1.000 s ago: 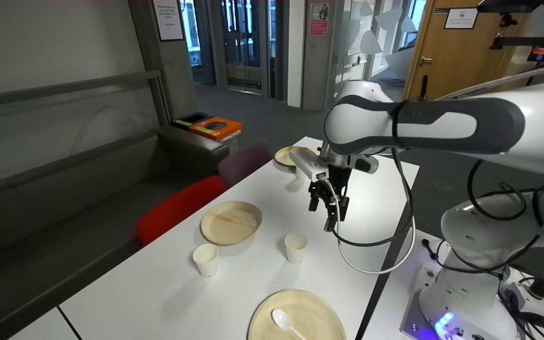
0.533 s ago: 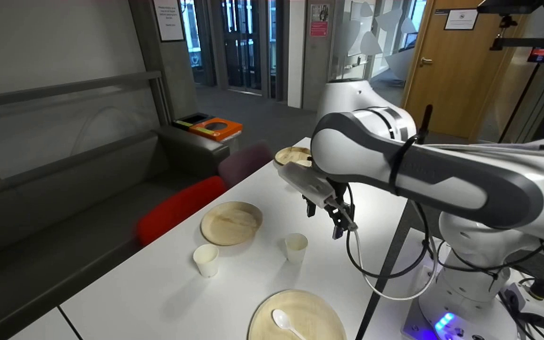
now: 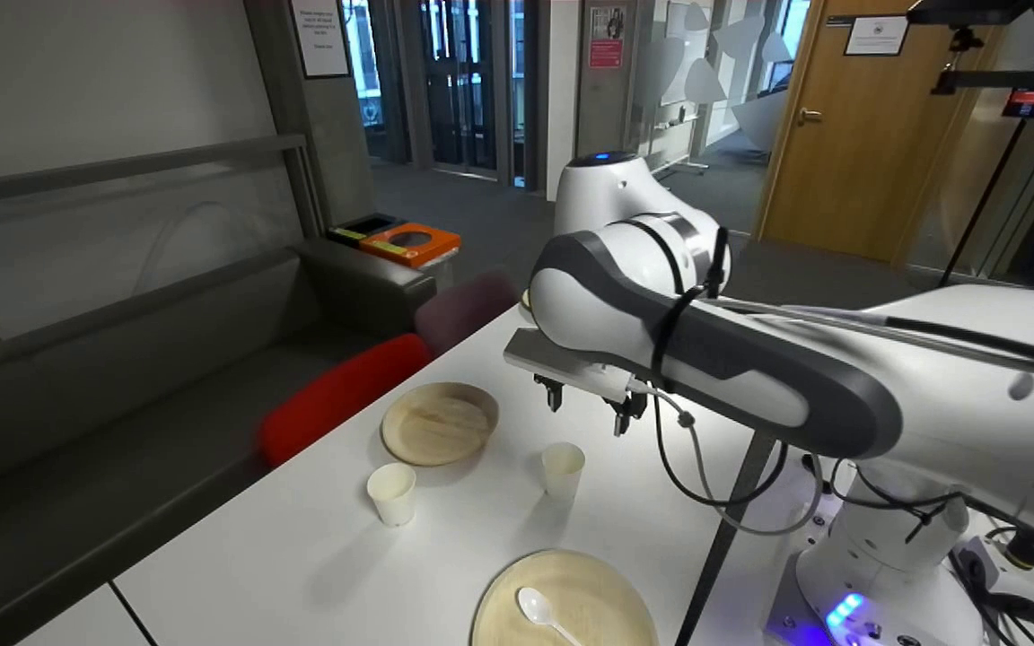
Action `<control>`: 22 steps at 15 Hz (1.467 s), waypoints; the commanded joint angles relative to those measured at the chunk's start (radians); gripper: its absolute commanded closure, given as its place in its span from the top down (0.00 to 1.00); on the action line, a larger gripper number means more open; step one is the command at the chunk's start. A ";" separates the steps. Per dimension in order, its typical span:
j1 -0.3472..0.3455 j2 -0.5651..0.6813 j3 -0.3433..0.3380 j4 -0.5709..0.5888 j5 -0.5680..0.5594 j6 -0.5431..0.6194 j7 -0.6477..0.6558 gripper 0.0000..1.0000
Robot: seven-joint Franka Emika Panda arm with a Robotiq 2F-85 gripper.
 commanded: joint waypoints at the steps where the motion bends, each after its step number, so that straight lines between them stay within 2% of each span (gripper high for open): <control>1: -0.089 -0.044 0.059 0.067 0.035 0.010 -0.211 1.00; 2: -0.112 -0.053 0.082 0.086 0.037 -0.003 -0.259 1.00; 3: -0.084 0.020 0.059 0.044 0.041 -0.021 -0.186 1.00; 8: -0.098 0.030 0.077 0.050 0.041 -0.021 -0.194 1.00; 10: -0.069 0.041 0.067 -0.014 0.110 0.080 -0.290 1.00; 13: -0.109 0.022 0.061 -0.003 0.157 0.176 -0.450 1.00; 16: -0.194 -0.030 0.070 0.085 0.157 0.220 -0.629 1.00; 18: -0.256 -0.065 0.081 0.169 0.150 0.206 -0.727 1.00; 22: -0.326 -0.115 0.098 0.312 0.097 0.184 -0.876 1.00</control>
